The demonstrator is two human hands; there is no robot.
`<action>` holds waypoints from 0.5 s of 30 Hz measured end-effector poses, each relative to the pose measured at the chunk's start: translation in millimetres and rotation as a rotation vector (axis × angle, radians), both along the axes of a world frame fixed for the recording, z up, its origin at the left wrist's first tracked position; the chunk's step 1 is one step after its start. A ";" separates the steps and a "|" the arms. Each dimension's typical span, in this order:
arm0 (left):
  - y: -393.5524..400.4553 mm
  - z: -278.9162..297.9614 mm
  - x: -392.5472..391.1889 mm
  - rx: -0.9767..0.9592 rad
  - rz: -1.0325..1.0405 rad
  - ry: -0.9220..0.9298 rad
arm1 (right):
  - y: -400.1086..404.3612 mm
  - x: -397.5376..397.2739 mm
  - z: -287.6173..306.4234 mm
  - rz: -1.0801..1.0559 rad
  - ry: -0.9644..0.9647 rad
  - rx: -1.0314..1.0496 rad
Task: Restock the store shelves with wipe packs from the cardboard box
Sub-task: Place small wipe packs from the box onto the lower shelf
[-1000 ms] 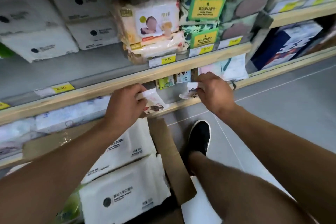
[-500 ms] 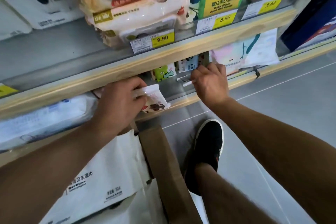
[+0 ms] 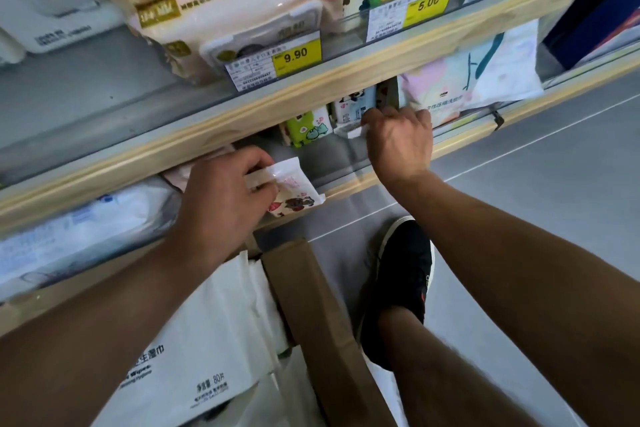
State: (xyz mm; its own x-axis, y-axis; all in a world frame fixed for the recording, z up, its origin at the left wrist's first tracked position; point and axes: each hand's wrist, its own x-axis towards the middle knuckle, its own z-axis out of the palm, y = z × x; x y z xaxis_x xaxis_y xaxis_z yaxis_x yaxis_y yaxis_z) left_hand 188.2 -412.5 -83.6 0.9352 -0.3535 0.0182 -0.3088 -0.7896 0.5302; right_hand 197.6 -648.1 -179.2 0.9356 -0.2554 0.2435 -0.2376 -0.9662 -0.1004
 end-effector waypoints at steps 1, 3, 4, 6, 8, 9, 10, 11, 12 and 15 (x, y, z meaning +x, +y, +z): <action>-0.5 -0.6 -0.6 -0.001 0.000 -0.001 | 1.6 -0.8 -0.6 -0.003 -0.022 0.035; -1.3 -0.7 -1.8 -0.004 -0.008 -0.002 | 4.7 -4.3 -1.2 0.013 -0.039 0.103; -1.2 -1.0 -1.9 -0.002 -0.015 -0.006 | 6.5 -5.9 -1.0 0.033 -0.008 0.144; -1.0 -1.7 -2.1 0.009 -0.026 -0.015 | 8.7 -8.6 -1.7 0.066 0.097 0.237; -1.6 -3.0 -2.0 0.020 -0.019 -0.006 | 8.9 -9.6 -3.7 0.079 0.189 0.296; -1.9 -3.9 -1.8 0.024 -0.013 -0.001 | 8.5 -8.5 -5.3 0.086 0.235 0.306; -2.6 -5.0 -1.7 0.027 -0.010 0.000 | 7.9 -6.5 -7.7 0.088 0.278 0.308; -3.6 -5.8 -1.2 0.026 -0.007 -0.002 | 7.4 -4.0 -9.7 0.084 0.309 0.308; -4.7 -6.2 -0.9 0.025 -0.007 -0.002 | 7.5 -1.5 -11.3 0.073 0.328 0.310; -7.6 -6.0 -1.0 0.038 -0.010 -0.006 | 10.0 6.2 -14.4 0.041 0.330 0.313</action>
